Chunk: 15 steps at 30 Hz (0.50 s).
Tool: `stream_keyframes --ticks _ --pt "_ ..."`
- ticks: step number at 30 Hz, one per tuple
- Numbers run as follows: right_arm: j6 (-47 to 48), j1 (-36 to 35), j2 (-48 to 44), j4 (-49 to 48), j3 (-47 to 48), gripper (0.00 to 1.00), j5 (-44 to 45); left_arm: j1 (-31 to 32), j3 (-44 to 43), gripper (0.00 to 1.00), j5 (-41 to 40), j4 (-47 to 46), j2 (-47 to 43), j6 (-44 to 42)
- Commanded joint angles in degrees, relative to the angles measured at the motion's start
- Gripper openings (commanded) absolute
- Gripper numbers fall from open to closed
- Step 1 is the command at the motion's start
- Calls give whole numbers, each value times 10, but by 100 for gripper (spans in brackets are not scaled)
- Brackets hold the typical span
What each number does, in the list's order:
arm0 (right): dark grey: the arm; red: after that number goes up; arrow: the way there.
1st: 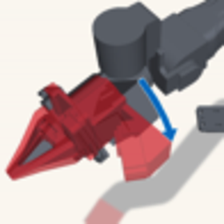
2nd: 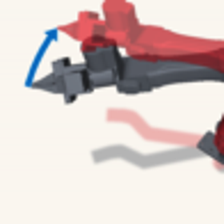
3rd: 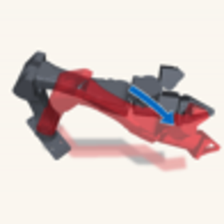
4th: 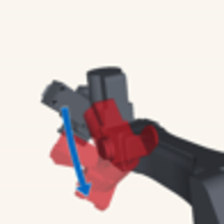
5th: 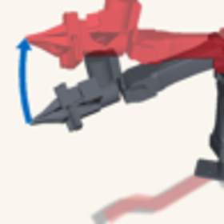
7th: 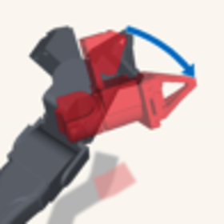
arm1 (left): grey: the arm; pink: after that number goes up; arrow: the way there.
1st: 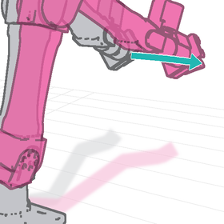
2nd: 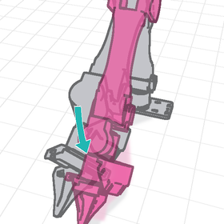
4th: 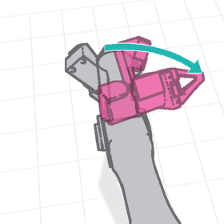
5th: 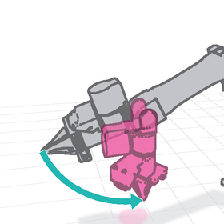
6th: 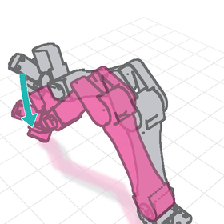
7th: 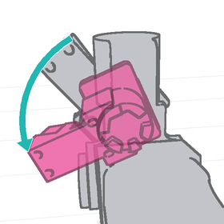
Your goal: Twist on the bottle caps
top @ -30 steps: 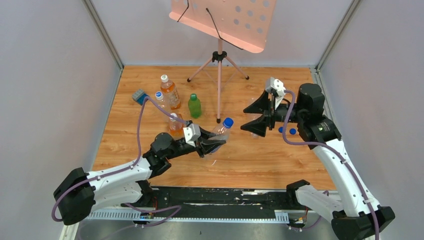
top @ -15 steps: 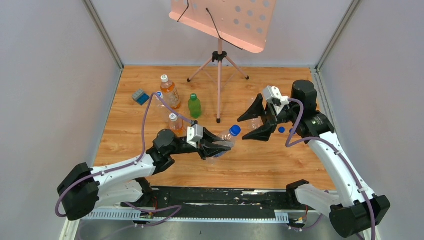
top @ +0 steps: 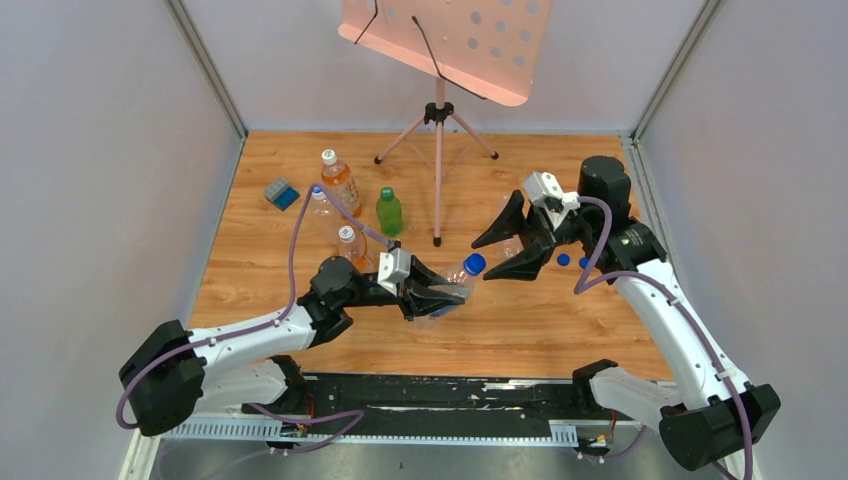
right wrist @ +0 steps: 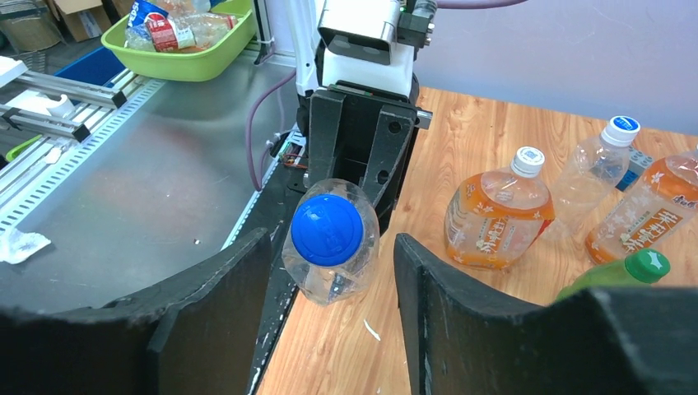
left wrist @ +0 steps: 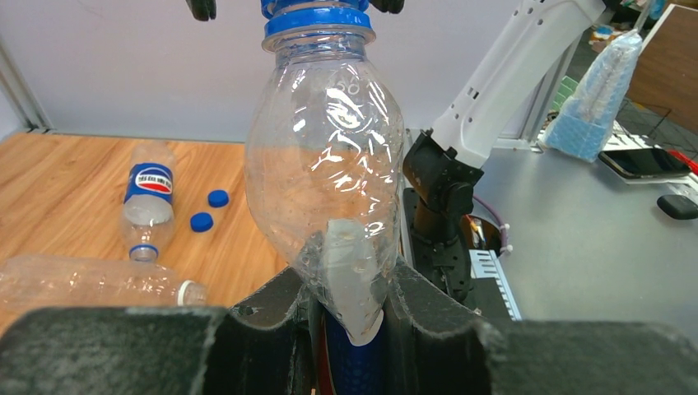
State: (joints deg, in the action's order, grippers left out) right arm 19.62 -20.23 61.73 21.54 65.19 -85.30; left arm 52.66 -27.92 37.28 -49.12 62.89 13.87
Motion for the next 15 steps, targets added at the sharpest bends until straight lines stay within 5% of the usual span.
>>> stream_keyframes --ticks 1,10,15 --pt "12 -5 0 -23 24 57 -30 -3 -28 0 11 -30 3 10" --pt "2 -9 7 -23 27 49 -32 -3 -33 0 18 -30 7 13" --pt "-7 -11 9 -22 27 31 -24 -3 -37 0 13 -21 7 8"
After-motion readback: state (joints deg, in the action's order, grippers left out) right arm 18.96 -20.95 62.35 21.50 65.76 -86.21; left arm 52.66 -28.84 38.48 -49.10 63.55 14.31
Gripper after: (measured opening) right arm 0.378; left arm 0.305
